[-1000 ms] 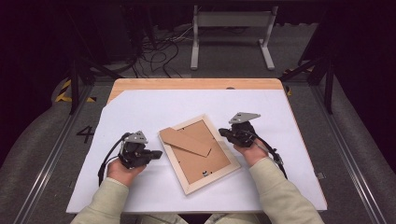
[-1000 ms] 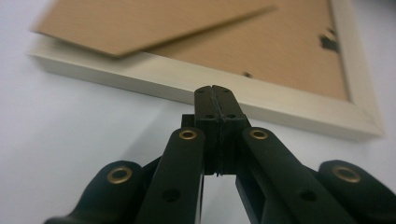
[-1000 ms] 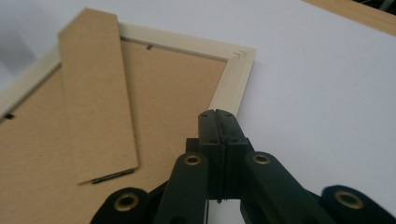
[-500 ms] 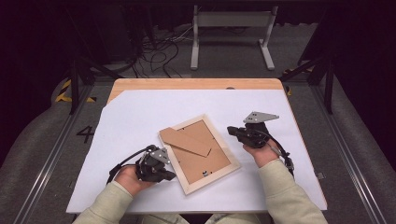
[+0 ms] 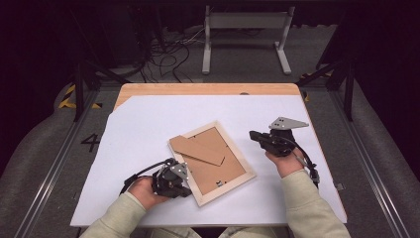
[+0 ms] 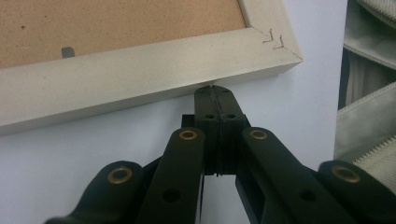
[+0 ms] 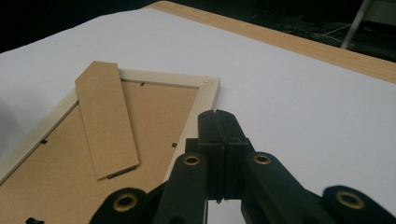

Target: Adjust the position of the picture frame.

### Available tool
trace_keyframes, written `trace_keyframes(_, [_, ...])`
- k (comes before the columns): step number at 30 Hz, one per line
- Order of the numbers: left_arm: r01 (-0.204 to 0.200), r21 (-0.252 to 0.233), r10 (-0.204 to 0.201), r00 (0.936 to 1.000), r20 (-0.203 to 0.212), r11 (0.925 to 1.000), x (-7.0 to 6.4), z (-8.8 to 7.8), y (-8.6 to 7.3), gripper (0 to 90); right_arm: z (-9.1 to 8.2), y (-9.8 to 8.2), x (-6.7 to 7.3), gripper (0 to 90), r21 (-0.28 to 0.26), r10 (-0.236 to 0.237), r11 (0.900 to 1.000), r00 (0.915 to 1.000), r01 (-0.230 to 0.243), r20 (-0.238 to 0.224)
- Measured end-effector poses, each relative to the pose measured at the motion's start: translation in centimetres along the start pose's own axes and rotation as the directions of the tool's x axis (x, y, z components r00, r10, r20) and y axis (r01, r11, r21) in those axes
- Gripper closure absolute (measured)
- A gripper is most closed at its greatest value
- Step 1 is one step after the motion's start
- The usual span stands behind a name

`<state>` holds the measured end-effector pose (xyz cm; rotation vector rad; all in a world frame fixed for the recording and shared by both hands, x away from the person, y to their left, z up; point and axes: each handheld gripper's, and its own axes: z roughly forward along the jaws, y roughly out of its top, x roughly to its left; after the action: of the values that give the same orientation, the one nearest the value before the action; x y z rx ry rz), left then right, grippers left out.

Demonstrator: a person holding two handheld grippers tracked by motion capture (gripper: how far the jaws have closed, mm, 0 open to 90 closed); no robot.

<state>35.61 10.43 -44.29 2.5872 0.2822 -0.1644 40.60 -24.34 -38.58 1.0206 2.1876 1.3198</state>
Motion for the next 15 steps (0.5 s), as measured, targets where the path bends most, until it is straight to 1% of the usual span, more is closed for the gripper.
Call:
trace_keyframes(1, [0.0,0.0,0.0,1.0,0.0,1.0,0.0,0.0,0.0,89.5,0.0,0.0,0.0,89.7,0.0,0.0,1.0,1.0,0.0,0.0])
trace_keyframes(3, [-0.02,-0.005,0.02,0.9998,-0.004,0.9998,-0.1,0.4,0.7,89.5,-0.4,-0.1,-0.2,89.7,-0.004,0.006,1.0,1.0,-0.006,0.008])
trace_keyframes(5, [-0.023,-0.008,0.023,0.9997,-0.006,0.9997,-0.1,0.7,1.2,89.5,-0.7,-0.1,-0.3,89.7,-0.005,0.007,1.0,0.9999,-0.007,0.015])
trace_keyframes(9, [-0.016,-0.017,0.016,0.9999,0.005,0.9997,0.1,1.2,1.9,89.5,-1.2,-0.4,-0.6,89.7,-0.009,0.015,1.0,0.9995,-0.015,0.026])
trace_keyframes(12, [-0.011,-0.036,0.011,0.9999,0.01,0.9993,0.3,1.6,2.5,89.5,-1.6,-0.6,-0.8,89.7,-0.009,0.024,1.0,0.9991,-0.023,0.035])
trace_keyframes(15, [-0.015,-0.05,0.015,0.9999,0.002,0.9987,0.4,2.0,3.2,89.5,-2.0,-0.9,-1.0,89.7,-0.009,0.031,0.999,0.9984,-0.031,0.048])
